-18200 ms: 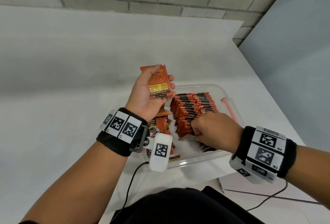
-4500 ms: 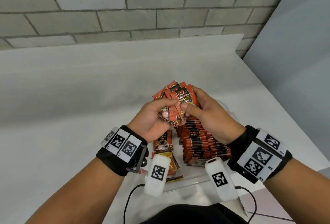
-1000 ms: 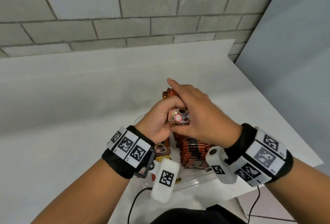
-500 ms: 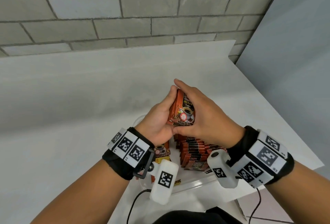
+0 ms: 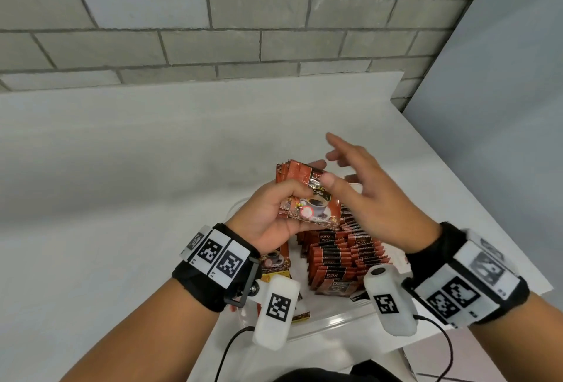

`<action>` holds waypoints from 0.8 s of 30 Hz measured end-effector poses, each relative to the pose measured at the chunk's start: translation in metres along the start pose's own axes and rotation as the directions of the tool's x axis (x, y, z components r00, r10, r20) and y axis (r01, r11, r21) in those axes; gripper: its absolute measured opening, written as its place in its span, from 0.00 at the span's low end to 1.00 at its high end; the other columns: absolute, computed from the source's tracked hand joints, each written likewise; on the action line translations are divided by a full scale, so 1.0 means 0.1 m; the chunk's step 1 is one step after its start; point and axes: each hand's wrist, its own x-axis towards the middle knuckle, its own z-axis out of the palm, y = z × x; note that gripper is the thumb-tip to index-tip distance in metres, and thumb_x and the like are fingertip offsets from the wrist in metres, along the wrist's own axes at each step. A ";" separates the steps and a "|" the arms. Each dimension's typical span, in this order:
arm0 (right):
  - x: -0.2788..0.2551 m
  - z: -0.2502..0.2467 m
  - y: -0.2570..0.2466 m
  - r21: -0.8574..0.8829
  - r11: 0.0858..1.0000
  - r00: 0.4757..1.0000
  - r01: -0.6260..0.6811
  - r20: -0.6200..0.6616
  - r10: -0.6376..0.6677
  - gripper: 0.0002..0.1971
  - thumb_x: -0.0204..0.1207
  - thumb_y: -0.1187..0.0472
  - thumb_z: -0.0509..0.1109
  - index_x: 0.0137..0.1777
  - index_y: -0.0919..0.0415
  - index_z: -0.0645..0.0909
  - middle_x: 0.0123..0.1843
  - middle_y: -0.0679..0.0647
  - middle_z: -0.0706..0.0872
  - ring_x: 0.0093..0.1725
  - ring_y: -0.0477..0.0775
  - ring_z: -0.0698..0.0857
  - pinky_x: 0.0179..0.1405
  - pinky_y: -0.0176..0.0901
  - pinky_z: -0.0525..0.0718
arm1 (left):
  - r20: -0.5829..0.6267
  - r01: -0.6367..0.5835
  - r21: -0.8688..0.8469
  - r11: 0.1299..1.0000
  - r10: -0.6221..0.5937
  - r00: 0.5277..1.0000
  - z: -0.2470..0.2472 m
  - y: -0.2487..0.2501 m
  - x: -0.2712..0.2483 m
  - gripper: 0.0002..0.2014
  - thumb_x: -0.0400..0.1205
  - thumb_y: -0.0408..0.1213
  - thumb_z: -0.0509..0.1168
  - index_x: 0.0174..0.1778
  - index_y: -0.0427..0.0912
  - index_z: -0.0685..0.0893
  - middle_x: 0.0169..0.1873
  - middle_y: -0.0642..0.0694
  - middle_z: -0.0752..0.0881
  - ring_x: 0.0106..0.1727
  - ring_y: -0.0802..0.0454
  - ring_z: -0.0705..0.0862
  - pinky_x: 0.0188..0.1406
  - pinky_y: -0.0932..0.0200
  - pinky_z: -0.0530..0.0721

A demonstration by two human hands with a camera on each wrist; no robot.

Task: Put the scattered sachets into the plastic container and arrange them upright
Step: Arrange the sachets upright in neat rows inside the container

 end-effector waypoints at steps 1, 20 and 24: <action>0.00 -0.04 0.01 0.012 1.000 0.999 -0.021 -0.041 0.021 0.29 0.78 0.45 0.66 0.78 0.41 0.62 0.61 0.42 0.76 0.62 0.41 0.75 0.62 0.39 0.77 | 0.000 -0.001 0.001 1.000 0.001 1.000 -0.02 0.00 0.00 0.27 0.70 0.27 0.65 0.67 0.39 0.81 0.52 0.37 0.87 0.50 0.43 0.88 0.49 0.47 0.88; -0.56 -0.05 0.29 -0.265 0.957 0.887 -0.119 0.405 0.223 0.08 0.73 0.66 0.75 0.39 0.52 0.81 0.36 0.45 0.85 0.37 0.43 0.82 0.41 0.31 0.79 | -0.267 -0.106 -0.085 0.991 0.080 0.960 -0.17 0.01 0.09 0.05 0.73 0.36 0.65 0.40 0.38 0.82 0.34 0.41 0.86 0.32 0.48 0.83 0.40 0.51 0.80; -0.60 0.07 0.36 -0.452 0.892 0.874 0.017 0.440 0.206 0.04 0.71 0.61 0.75 0.40 0.53 0.82 0.36 0.42 0.85 0.38 0.43 0.82 0.38 0.37 0.79 | -0.266 -0.085 -0.066 0.994 0.064 0.962 -0.17 0.02 0.10 0.10 0.73 0.39 0.66 0.47 0.38 0.82 0.36 0.41 0.86 0.33 0.48 0.84 0.34 0.54 0.82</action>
